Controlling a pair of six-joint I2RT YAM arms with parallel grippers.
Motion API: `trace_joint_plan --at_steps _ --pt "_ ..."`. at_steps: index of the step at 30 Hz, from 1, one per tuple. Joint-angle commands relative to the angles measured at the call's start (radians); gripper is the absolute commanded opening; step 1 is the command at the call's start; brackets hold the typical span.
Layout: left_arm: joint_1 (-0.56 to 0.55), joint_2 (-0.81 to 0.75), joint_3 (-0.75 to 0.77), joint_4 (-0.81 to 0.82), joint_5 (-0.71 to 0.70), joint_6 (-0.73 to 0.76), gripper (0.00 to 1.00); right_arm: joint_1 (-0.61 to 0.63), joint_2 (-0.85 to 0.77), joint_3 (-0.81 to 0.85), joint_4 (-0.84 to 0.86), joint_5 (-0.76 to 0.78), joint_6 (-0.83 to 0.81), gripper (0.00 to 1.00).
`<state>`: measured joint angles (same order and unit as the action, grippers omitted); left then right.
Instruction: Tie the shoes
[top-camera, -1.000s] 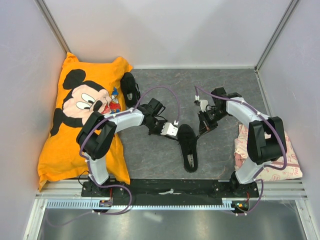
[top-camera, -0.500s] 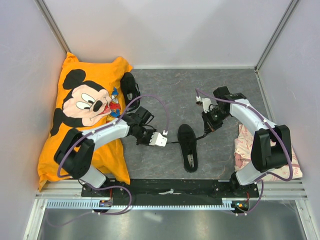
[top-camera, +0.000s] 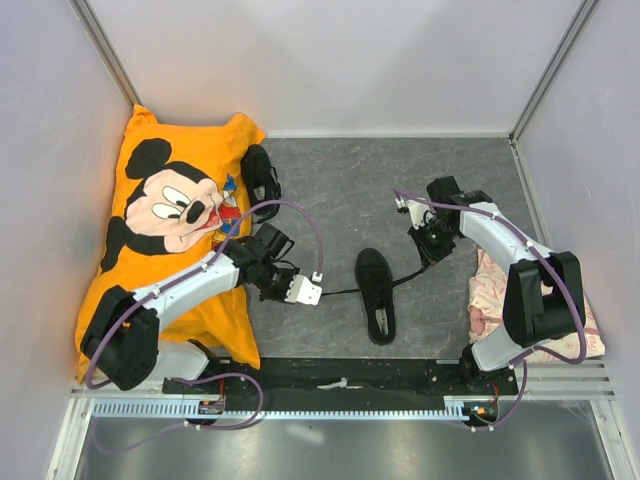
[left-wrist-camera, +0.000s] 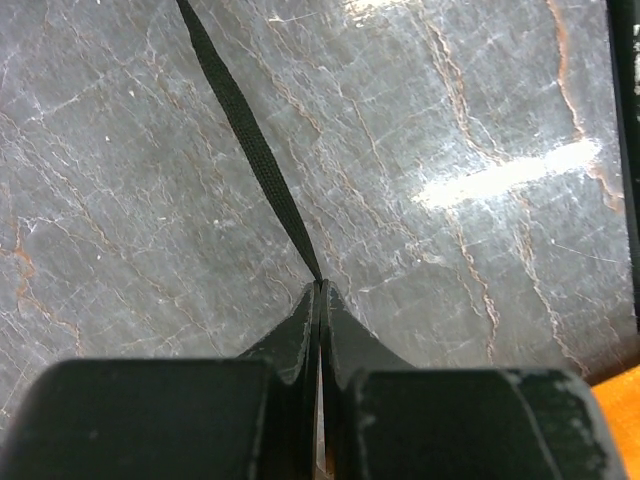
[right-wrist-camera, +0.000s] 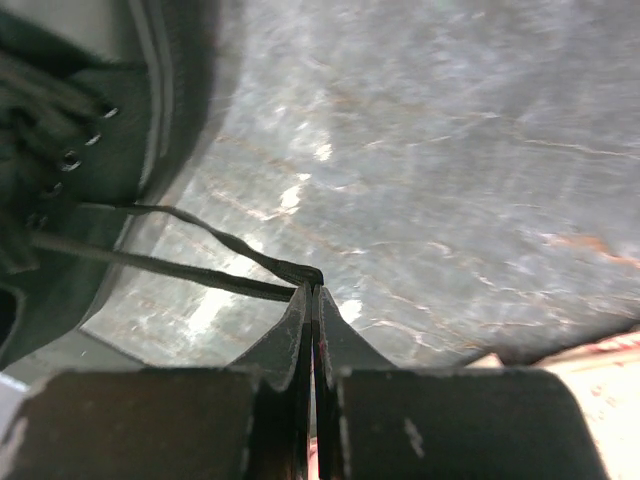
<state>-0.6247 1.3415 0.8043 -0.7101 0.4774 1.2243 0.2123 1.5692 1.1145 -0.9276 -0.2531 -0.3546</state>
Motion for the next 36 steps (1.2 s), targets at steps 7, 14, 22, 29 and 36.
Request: trace_joint_plan --at_steps 7,14,22,29,36 --pt "-0.076 -0.122 0.151 -0.097 0.199 -0.083 0.02 0.036 -0.038 0.117 0.127 -0.193 0.130 0.00" --pt "-0.322 -0.099 0.251 0.003 0.254 -0.155 0.02 0.128 -0.048 0.137 0.320 -0.442 0.278 0.00" --pt "-0.558 0.007 0.256 0.407 0.176 -0.281 0.01 0.229 0.072 0.171 0.427 -0.626 0.327 0.00" --pt "-0.621 0.099 0.150 0.885 0.012 -0.295 0.01 0.280 0.133 0.194 0.447 -0.727 0.306 0.02" --pt "-0.618 0.068 0.171 0.813 -0.146 -0.342 0.56 0.254 0.172 0.289 0.199 -0.675 0.122 0.66"
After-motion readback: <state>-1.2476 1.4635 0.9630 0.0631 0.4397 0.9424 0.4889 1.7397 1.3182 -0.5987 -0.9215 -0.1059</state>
